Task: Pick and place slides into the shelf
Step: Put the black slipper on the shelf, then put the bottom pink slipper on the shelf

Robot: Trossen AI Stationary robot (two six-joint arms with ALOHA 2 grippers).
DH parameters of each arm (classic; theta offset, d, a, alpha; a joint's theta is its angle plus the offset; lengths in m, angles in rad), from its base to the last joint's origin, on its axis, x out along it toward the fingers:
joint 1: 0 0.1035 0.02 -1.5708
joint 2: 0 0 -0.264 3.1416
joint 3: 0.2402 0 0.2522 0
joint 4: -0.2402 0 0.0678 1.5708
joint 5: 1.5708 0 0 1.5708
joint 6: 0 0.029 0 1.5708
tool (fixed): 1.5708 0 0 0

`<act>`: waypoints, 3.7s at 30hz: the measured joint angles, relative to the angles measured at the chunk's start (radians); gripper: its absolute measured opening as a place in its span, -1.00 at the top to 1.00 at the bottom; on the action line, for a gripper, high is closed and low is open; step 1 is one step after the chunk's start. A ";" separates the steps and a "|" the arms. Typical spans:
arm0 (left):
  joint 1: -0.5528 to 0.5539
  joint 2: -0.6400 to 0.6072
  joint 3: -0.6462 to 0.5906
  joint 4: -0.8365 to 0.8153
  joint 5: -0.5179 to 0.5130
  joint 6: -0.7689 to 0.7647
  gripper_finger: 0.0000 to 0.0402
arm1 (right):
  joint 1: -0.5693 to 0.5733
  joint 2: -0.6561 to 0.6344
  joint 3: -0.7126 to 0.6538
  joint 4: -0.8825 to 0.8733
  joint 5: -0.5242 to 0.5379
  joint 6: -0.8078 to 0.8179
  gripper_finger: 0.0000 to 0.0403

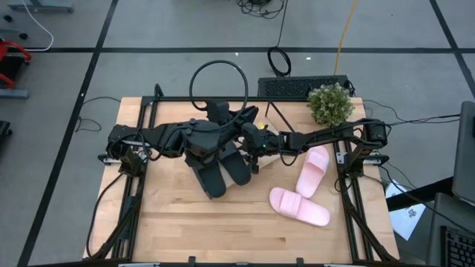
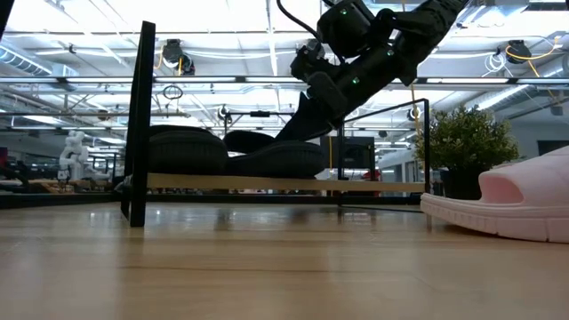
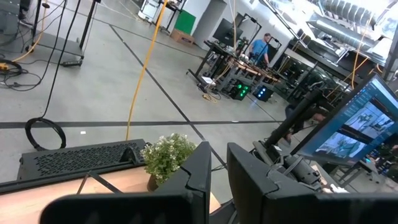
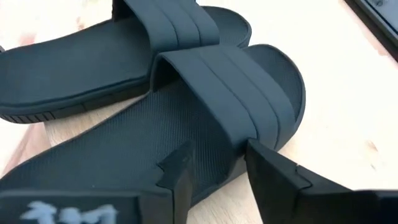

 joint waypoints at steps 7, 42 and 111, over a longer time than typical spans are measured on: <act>0.000 0.000 0.000 0.000 0.000 0.000 0.77 | 0.000 0.000 0.000 -0.004 -0.011 0.018 0.16; 0.013 0.000 0.000 0.003 0.000 -0.030 0.77 | 0.015 -0.045 0.000 -0.050 -0.101 0.034 0.12; -0.038 0.086 -0.001 0.079 0.065 -0.170 0.77 | 0.819 -0.713 -0.335 -0.752 0.127 -0.169 0.13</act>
